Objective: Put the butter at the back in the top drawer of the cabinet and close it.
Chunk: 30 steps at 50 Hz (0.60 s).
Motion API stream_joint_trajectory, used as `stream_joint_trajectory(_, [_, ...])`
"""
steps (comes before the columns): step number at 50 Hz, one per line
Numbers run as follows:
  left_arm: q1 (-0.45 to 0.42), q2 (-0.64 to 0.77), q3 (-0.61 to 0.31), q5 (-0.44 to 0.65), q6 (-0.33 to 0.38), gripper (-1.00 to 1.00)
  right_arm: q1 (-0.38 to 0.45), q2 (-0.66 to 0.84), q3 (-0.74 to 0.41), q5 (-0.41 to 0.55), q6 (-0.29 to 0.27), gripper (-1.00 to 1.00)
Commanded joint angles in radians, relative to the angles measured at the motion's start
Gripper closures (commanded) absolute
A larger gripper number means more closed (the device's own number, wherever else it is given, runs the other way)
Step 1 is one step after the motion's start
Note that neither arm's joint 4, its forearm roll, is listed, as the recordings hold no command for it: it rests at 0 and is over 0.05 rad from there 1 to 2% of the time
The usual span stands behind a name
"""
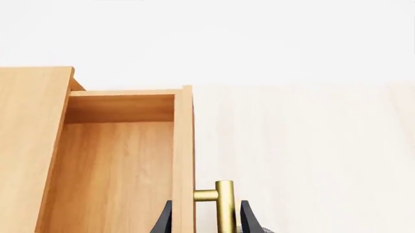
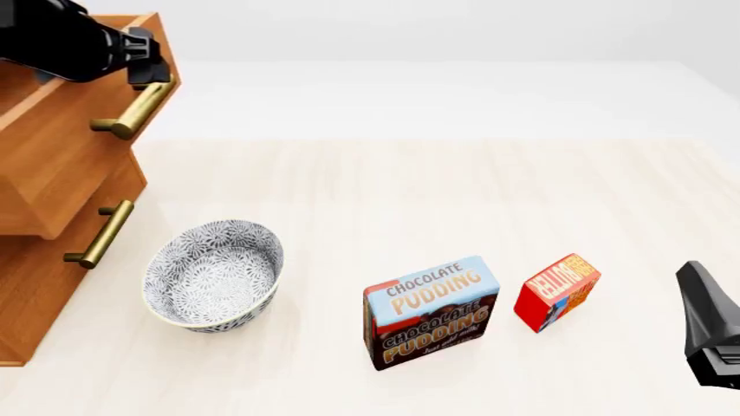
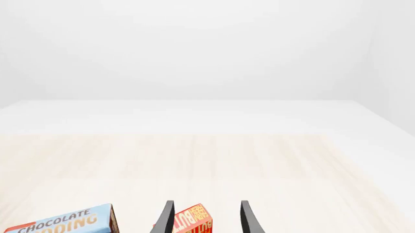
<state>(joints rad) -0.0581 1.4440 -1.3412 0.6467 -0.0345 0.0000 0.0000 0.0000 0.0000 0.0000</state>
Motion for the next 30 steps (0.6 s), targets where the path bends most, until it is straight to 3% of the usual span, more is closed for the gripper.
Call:
stream_joint_trajectory(1, [-0.025,0.039,0.03,0.001,0.003,-1.0,0.0,0.0,0.0,0.0,0.0,-1.0])
stream_joint_trajectory(30, [-0.044,0.036,0.041,-0.005,0.008,-1.0,0.0,0.0,0.0,0.0,0.0,-1.0])
